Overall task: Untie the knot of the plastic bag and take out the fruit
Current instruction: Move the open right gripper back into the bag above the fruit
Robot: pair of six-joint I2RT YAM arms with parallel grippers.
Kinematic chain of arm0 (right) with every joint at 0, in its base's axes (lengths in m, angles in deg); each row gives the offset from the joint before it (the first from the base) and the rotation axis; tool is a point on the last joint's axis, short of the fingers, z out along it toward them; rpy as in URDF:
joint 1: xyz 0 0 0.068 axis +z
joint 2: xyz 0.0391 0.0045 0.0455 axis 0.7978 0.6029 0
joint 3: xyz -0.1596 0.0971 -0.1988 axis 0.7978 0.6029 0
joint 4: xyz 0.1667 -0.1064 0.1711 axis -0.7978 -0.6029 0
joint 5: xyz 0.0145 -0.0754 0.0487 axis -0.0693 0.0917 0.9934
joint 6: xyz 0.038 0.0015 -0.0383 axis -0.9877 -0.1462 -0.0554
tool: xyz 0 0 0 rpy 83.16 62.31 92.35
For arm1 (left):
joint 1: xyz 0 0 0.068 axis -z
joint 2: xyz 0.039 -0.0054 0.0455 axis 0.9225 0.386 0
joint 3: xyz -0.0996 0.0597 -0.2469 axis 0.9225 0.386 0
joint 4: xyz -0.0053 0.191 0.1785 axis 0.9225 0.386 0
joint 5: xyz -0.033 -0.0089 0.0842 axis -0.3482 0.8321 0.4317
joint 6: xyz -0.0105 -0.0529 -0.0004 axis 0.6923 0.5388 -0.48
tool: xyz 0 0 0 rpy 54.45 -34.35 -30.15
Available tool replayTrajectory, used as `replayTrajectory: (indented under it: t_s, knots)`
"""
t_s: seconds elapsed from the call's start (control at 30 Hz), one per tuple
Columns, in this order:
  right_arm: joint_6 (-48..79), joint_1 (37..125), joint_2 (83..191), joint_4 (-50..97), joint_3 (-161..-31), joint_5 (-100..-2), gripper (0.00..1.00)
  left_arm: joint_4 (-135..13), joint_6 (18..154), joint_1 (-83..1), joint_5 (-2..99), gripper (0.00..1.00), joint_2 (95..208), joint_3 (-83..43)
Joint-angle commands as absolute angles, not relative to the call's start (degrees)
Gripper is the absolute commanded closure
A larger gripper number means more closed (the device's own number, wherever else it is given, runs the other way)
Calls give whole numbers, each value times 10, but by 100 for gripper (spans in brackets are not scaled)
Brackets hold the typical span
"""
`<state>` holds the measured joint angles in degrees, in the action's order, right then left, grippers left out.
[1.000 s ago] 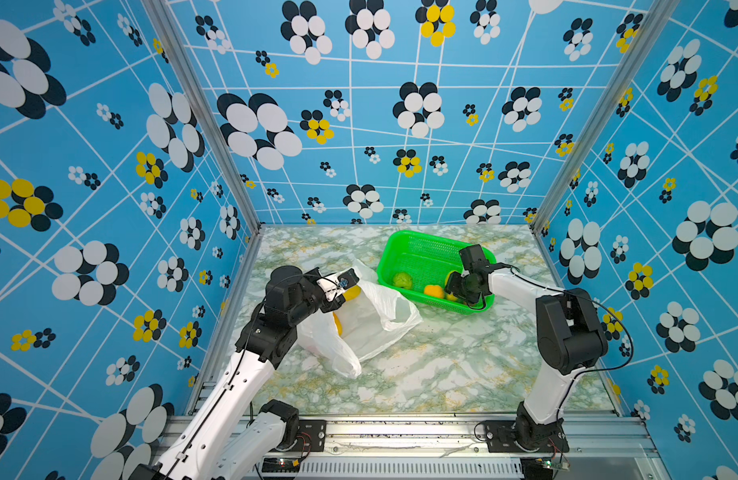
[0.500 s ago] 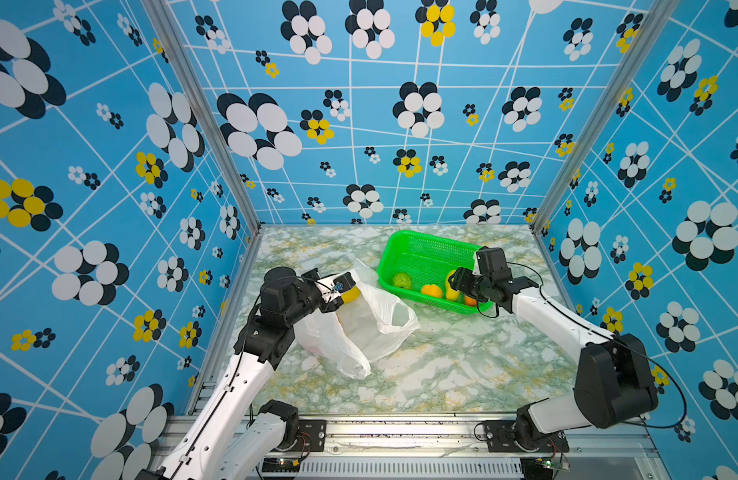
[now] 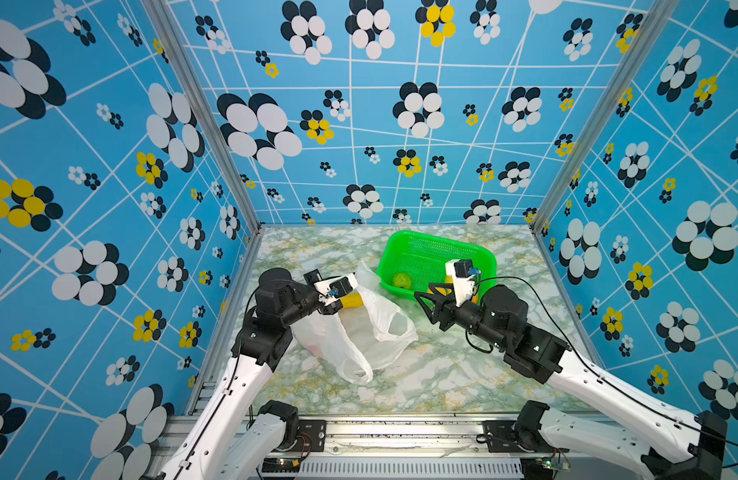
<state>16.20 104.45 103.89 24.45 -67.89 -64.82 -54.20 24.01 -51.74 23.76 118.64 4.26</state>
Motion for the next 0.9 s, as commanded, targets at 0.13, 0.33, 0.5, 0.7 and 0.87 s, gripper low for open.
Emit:
replayTrajectory:
  t_s: [0.13, 0.33, 0.5, 0.7, 0.87]
  knots:
    - [275, 1197, 1103, 277, -703, -746, 46, -537, 228, -513, 242, 100, 1183, 51]
    - [284, 1256, 1239, 292, -746, -792, 50, -533, 235, -517, 249, 100, 1188, 47]
    - [249, 1268, 1370, 256, -825, -798, 56, -533, 230, -512, 255, 100, 1179, 50]
    - [203, 1269, 1470, 232, -884, -797, 48, -532, 227, -510, 257, 100, 1180, 51]
    - [167, 1268, 1515, 209, -910, -843, 48, -532, 225, -510, 257, 100, 1179, 50]
